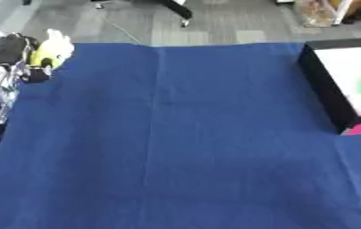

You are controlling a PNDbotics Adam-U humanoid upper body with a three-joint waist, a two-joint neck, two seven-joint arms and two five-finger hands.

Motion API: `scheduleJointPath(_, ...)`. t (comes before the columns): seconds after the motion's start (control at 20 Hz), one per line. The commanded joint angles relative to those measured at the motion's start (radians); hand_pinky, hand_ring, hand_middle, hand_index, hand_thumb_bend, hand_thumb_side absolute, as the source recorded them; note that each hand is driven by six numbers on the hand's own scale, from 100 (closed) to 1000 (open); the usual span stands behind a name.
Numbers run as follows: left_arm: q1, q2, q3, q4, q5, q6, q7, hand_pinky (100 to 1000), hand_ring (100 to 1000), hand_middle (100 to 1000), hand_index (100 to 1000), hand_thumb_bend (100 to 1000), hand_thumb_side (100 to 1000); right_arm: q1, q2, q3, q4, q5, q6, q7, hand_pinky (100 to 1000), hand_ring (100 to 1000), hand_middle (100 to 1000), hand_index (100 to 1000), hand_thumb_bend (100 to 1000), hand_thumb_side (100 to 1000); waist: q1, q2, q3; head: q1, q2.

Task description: Pick up the objects with one hand, pass them to the other hand, and then place them into the box on the other side of the table.

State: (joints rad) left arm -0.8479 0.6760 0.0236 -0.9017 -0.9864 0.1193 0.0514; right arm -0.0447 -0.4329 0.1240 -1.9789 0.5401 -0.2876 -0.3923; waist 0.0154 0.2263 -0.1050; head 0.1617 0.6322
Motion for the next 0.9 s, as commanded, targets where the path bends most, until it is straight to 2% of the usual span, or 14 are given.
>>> scheduleJointPath(0.05, -0.001, 0.051, -0.008, -0.08, 0.053, -0.006, -0.015, 660, 410, 292, 443, 100, 191, -0.006, -0.03, -0.002, -0.021, -0.01, -0.004, 0.008, 728, 693, 433, 838, 100, 174, 0.0, -0.019, 0.001, -0.004, 0.005)
scheduleJointPath(0.1, 0.001, 0.053, -0.013, -0.092, 0.07, -0.002, -0.018, 610, 410, 294, 440, 100, 182, -0.007, -0.031, -0.001, -0.021, -0.011, -0.006, 0.009, 728, 694, 434, 838, 100, 164, 0.0, -0.021, 0.002, -0.006, 0.005)
scheduleJointPath(0.25, 0.001, 0.023, -0.067, -0.152, 0.116, -0.029, 0.008, 593, 410, 296, 440, 100, 178, -0.017, -0.039, 0.023, -0.021, -0.023, -0.019, 0.025, 729, 695, 436, 840, 100, 150, -0.004, -0.046, 0.012, -0.029, 0.023)
scheduleJointPath(0.5, 0.048, -0.022, -0.173, -0.269, 0.19, -0.099, 0.028, 566, 411, 298, 438, 100, 177, -0.047, -0.054, 0.065, -0.021, -0.04, -0.061, 0.062, 733, 699, 441, 845, 100, 112, -0.009, -0.065, 0.018, -0.05, 0.04)
scheduleJointPath(0.65, 0.075, -0.067, -0.237, -0.338, 0.232, -0.142, 0.0, 550, 411, 299, 437, 100, 175, -0.068, -0.07, 0.117, -0.021, -0.042, -0.101, 0.094, 735, 701, 442, 848, 100, 100, -0.013, -0.071, 0.024, -0.062, 0.045)
scheduleJointPath(0.9, 0.116, -0.124, -0.311, -0.453, 0.303, -0.212, -0.068, 527, 409, 297, 433, 100, 173, -0.118, -0.086, 0.209, -0.021, -0.059, -0.171, 0.146, 736, 702, 440, 850, 100, 100, -0.018, -0.074, 0.034, -0.077, 0.05)
